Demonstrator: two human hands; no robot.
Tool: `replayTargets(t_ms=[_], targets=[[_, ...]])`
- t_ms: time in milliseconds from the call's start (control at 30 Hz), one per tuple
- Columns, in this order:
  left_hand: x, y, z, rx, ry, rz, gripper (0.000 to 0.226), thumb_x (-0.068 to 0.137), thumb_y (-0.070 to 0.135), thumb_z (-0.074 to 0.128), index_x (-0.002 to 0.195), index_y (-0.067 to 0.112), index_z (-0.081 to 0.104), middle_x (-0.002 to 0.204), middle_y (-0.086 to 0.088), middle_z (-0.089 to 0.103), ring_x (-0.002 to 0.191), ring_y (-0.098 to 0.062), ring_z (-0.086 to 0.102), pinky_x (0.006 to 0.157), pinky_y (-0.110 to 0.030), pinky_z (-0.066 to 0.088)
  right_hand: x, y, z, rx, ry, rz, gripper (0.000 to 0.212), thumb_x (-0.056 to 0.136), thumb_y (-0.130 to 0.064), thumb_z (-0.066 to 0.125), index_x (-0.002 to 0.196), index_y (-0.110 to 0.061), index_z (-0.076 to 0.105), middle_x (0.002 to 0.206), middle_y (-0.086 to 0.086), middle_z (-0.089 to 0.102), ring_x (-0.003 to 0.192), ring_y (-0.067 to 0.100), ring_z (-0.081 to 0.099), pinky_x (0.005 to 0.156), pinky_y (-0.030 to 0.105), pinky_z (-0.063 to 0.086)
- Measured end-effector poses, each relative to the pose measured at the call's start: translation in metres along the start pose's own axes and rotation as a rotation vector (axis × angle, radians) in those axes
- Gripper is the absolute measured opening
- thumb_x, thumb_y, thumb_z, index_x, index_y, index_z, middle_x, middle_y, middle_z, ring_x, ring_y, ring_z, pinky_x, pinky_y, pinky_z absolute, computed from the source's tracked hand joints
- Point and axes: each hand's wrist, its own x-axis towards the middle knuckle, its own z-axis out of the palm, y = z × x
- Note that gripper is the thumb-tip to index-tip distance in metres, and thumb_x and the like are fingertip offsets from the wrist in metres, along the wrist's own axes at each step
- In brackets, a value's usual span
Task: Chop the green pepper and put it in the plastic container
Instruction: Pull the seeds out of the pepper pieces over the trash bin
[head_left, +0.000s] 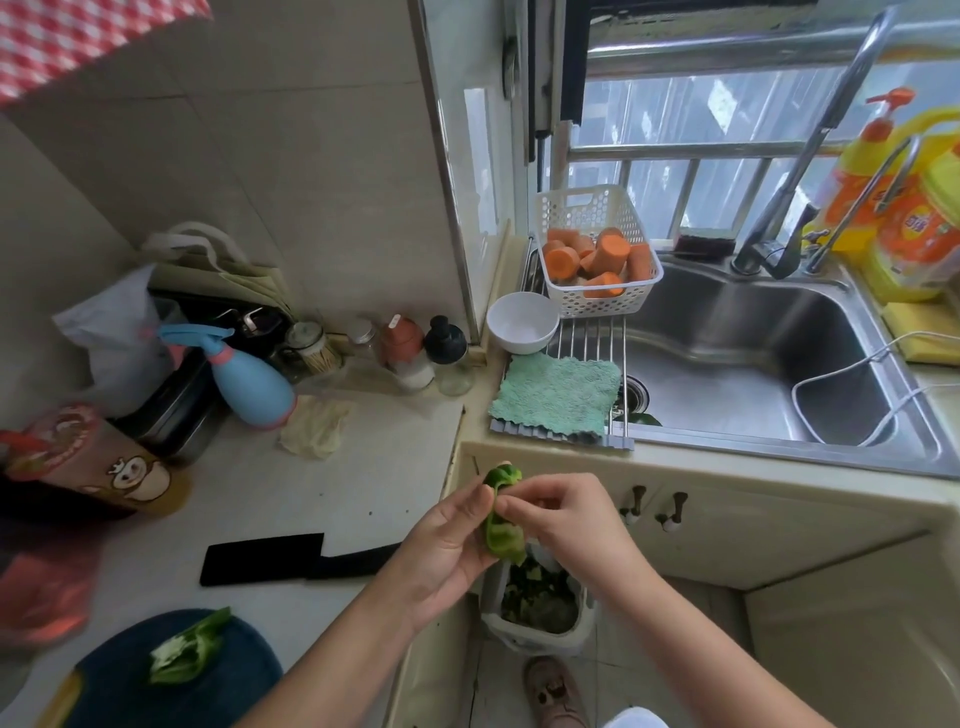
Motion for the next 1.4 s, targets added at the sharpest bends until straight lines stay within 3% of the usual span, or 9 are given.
replayTargets(t_ms=[333, 600, 733, 833, 933, 1033, 1100, 1267, 1400], targets=[[-0.001, -0.002, 0.002, -0.024, 0.034, -0.011, 0.075, 0.056, 0.031, 0.088, 0.119, 0.002, 0.059, 0.114, -0.022, 0.063, 0.098, -0.029, 0.065, 0.074, -0.035, 0.057, 0.003, -0.001, -0.002, -0.229, -0.003, -0.064, 0.009, 0.082, -0.018, 0.071, 0.086, -0.015, 0.077, 0.074, -0.003, 0.073, 0.068, 0.007, 0.068, 0.066, 0.025, 0.058], [-0.007, 0.007, 0.002, 0.146, 0.043, 0.036, 0.08, 0.056, 0.033, 0.088, 0.123, 0.007, 0.054, 0.107, -0.016, 0.067, 0.094, -0.028, 0.066, 0.07, -0.035, 0.057, 0.006, 0.001, 0.001, 0.027, -0.091, 0.107, 0.015, 0.082, -0.009, 0.067, 0.074, 0.003, 0.072, 0.061, 0.013, 0.062, 0.059, 0.014, 0.055, 0.063, 0.029, 0.05], [-0.011, 0.011, 0.004, 0.356, 0.057, 0.072, 0.059, 0.07, 0.036, 0.078, 0.121, 0.014, 0.056, 0.108, -0.012, 0.068, 0.096, -0.027, 0.067, 0.072, -0.033, 0.055, 0.005, 0.0, -0.004, 0.093, -0.077, 0.149, 0.012, 0.082, -0.008, 0.068, 0.077, 0.0, 0.074, 0.066, 0.013, 0.068, 0.061, 0.017, 0.061, 0.071, 0.031, 0.055], [-0.009, 0.01, 0.003, 0.384, 0.117, 0.086, 0.047, 0.078, 0.035, 0.069, 0.119, 0.017, 0.056, 0.114, -0.011, 0.066, 0.101, -0.03, 0.066, 0.076, -0.036, 0.055, 0.005, 0.004, -0.015, -0.249, -0.006, 0.048, 0.014, 0.086, -0.014, 0.066, 0.09, -0.022, 0.077, 0.081, -0.004, 0.074, 0.067, 0.003, 0.067, 0.07, 0.02, 0.056], [-0.009, 0.007, 0.0, 0.345, 0.127, 0.067, 0.043, 0.082, 0.031, 0.06, 0.12, 0.012, 0.054, 0.121, -0.009, 0.064, 0.109, -0.027, 0.063, 0.081, -0.033, 0.055, 0.008, 0.013, -0.021, -0.587, -0.005, -0.027, 0.031, 0.09, -0.007, 0.056, 0.101, -0.029, 0.074, 0.098, -0.012, 0.072, 0.065, -0.004, 0.06, 0.065, 0.011, 0.049], [-0.007, 0.003, -0.001, 0.281, 0.149, 0.042, 0.045, 0.078, 0.03, 0.058, 0.118, 0.007, 0.056, 0.12, -0.011, 0.064, 0.111, -0.026, 0.062, 0.078, -0.029, 0.055, 0.014, 0.016, -0.026, -0.67, 0.036, -0.1, 0.019, 0.086, -0.012, 0.065, 0.096, -0.025, 0.076, 0.095, -0.008, 0.074, 0.084, 0.005, 0.066, 0.084, 0.023, 0.052], [-0.004, 0.001, -0.001, 0.242, 0.167, 0.026, 0.046, 0.078, 0.029, 0.057, 0.118, 0.005, 0.056, 0.12, -0.013, 0.064, 0.112, -0.027, 0.061, 0.077, -0.029, 0.056, 0.019, 0.015, -0.031, -0.679, 0.05, -0.14, 0.008, 0.08, -0.018, 0.074, 0.086, -0.023, 0.076, 0.084, -0.008, 0.074, 0.078, 0.007, 0.066, 0.081, 0.03, 0.054], [-0.001, 0.0, -0.001, 0.245, 0.143, -0.016, 0.047, 0.081, 0.031, 0.057, 0.12, 0.005, 0.054, 0.115, -0.014, 0.066, 0.104, -0.029, 0.064, 0.077, -0.035, 0.055, 0.02, 0.005, -0.035, -0.616, -0.166, -0.205, 0.014, 0.08, -0.039, 0.068, 0.086, -0.026, 0.071, 0.082, -0.014, 0.065, 0.076, -0.001, 0.06, 0.071, 0.018, 0.052], [0.0, 0.0, 0.002, 0.321, 0.102, -0.01, 0.044, 0.083, 0.031, 0.057, 0.119, 0.006, 0.055, 0.109, -0.015, 0.068, 0.096, -0.027, 0.067, 0.078, -0.033, 0.054, 0.014, 0.004, -0.027, -0.532, -0.347, -0.284, 0.013, 0.084, -0.03, 0.069, 0.094, -0.025, 0.074, 0.094, -0.008, 0.064, 0.078, 0.005, 0.058, 0.07, 0.023, 0.052]])
